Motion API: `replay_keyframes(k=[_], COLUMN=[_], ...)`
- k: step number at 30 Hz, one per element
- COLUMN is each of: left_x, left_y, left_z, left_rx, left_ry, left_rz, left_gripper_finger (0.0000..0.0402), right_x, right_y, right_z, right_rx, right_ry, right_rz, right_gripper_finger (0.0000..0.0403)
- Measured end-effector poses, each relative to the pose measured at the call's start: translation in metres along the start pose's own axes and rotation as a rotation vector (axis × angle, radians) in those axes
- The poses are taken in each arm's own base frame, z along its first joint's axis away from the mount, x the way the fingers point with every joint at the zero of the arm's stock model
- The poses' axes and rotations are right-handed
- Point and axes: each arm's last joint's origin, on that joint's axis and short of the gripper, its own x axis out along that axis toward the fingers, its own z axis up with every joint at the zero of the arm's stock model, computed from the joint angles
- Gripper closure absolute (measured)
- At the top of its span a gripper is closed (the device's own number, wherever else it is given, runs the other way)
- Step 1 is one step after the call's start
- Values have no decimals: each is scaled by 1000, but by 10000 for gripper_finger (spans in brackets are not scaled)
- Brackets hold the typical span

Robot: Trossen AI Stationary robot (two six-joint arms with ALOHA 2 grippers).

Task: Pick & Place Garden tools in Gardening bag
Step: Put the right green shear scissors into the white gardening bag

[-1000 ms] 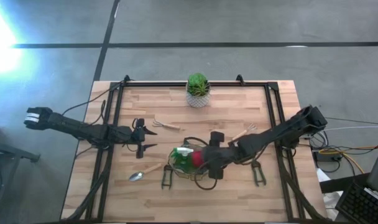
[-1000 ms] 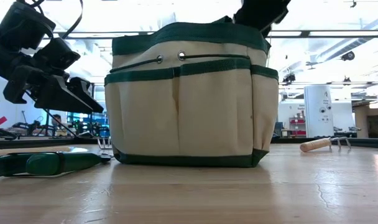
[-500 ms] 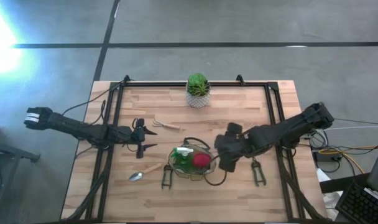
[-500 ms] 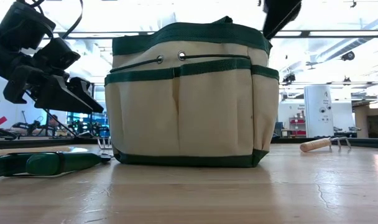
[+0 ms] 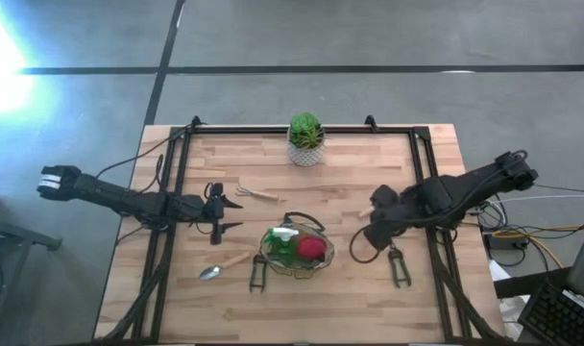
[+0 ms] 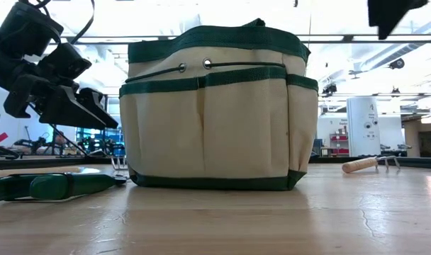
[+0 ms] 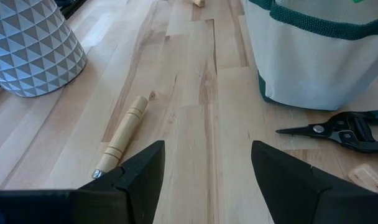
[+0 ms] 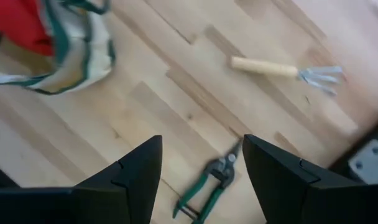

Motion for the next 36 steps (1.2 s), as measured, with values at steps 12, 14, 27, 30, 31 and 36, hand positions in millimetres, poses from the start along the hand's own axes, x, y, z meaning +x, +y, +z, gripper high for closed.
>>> replay_keyframes(k=[12, 14, 27, 30, 31, 36], left_x=[0, 0, 0, 0, 0, 0], left_y=[0, 0, 0, 0, 0, 0], left_z=[0, 0, 0, 0, 0, 0], left_rx=[0, 0, 0, 0, 0, 0], left_ry=[0, 0, 0, 0, 0, 0], left_rz=[0, 0, 0, 0, 0, 0], left_gripper_finger=[161, 161, 161, 161, 161, 161], right_x=[47, 58, 105, 113, 115, 124], right_y=[-34, -35, -30, -34, -35, -41], right_z=[-37, -45, -83, -89, -91, -95], right_rx=[347, 366, 443, 435, 429, 421], right_ry=[324, 344, 342, 340, 340, 339], right_rz=[-134, -134, -34, -58, -66, -94], right_gripper_finger=[188, 188, 188, 188, 188, 188])
